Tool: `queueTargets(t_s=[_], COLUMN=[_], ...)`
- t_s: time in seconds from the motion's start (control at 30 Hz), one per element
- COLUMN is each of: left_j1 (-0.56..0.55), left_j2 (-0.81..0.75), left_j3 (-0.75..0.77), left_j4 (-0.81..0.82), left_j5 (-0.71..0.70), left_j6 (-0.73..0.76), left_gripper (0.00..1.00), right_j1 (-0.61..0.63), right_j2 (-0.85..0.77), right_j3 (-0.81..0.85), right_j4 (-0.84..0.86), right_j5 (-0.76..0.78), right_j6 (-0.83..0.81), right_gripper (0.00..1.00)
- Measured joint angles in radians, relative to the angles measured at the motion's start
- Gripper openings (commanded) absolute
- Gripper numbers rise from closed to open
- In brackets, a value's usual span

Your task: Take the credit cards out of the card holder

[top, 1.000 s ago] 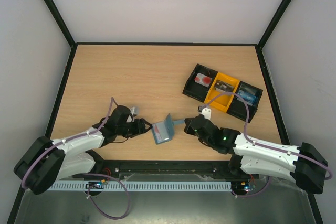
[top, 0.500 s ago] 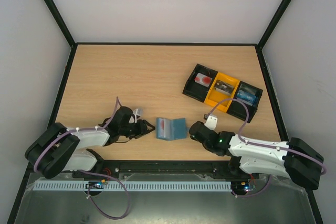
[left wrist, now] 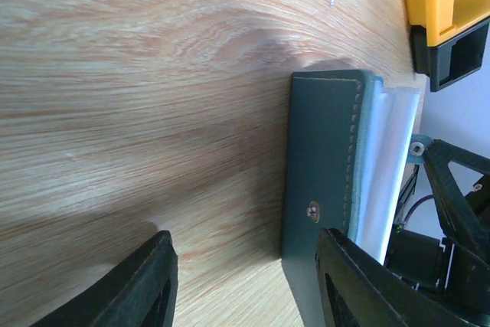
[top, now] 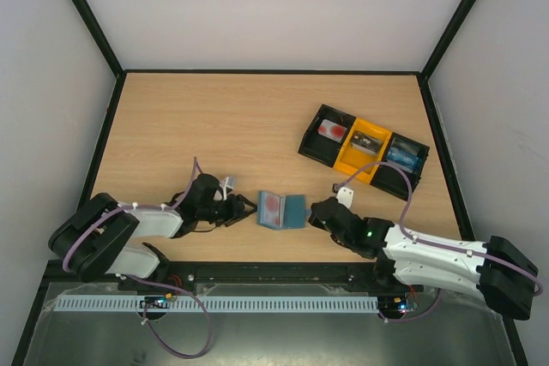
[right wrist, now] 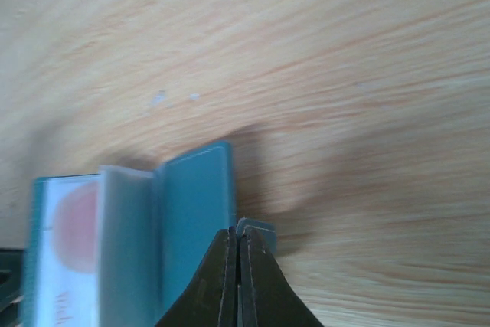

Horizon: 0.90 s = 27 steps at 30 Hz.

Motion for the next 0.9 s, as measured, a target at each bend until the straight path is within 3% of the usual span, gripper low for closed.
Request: queueTargets(t_s=[0.23,0.63,0.9], left_j1=[-0.002,-0.01,-0.012], left_j2=[-0.023,0.075,0.043], left_j3=[-0.001,-0.023,-0.02], left_j4=[0.036,0.21,0.17], left_j5=[0.001,0.064,0.053], left_j6=[-0.014,-0.082,-0.063], left_gripper=[0.56,0.6,0.56], right_j1=[0.0,0.0,0.0], right_j2=[-0.021,0.017,-0.006], right_j3=[0.0,0.0,0.0], right_j4=[0.047,0.068,0.068], right_j5=[-0.018,-0.041,-0.04], right_j6=[-0.04,-0.045,-0.048], right_gripper=[0.02,0.02,0.02])
